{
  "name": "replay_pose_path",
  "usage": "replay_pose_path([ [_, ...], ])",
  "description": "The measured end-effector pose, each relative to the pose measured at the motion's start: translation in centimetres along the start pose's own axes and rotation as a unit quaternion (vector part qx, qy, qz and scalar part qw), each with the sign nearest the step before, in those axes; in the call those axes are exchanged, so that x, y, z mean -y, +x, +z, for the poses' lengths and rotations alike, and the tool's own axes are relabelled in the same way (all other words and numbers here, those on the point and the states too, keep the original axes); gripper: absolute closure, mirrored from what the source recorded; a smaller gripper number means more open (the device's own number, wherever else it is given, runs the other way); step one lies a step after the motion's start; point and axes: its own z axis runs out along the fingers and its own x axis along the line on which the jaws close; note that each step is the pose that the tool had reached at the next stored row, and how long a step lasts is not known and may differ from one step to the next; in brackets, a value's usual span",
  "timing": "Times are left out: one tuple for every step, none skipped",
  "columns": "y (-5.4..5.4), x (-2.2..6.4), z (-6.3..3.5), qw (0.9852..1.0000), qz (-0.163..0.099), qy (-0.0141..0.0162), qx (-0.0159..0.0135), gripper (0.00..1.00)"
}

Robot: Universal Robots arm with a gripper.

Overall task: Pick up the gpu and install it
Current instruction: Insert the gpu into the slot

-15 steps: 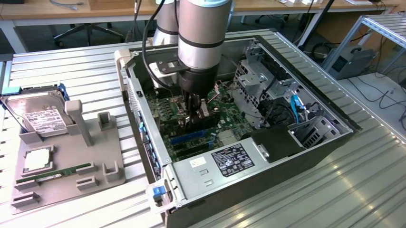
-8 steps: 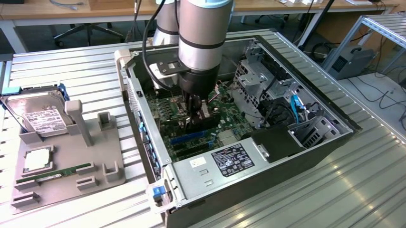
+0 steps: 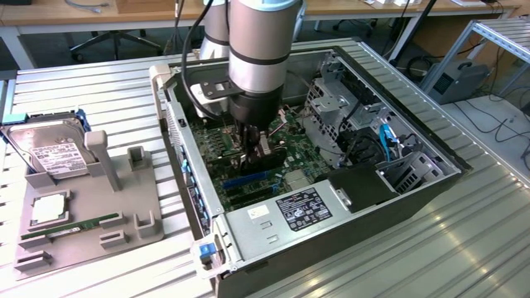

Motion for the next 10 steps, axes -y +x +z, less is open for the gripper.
replay_pose_path([
  [0.03,-0.03,0.00,1.0000,0.000,0.0000,0.0000,0.73],
  [0.07,-0.07,0.00,1.0000,0.000,0.0000,0.0000,0.73],
  [0.11,-0.09,0.00,1.0000,0.000,0.0000,0.0000,0.73],
  [0.16,-0.12,0.00,1.0000,0.000,0.0000,0.0000,0.73],
  [0.20,-0.13,0.00,1.0000,0.000,0.0000,0.0000,0.73],
  [0.22,-0.13,0.00,1.0000,0.000,0.0000,0.0000,0.73],
  [0.23,-0.13,0.01,1.0000,0.000,0.0000,0.0000,0.73],
  [0.23,-0.12,0.01,1.0000,0.000,0.0000,0.0000,0.73],
  [0.24,-0.12,0.02,1.0000,0.000,0.0000,0.0001,0.73],
  [0.24,-0.13,0.03,1.0000,0.000,0.0000,0.0000,0.73],
])
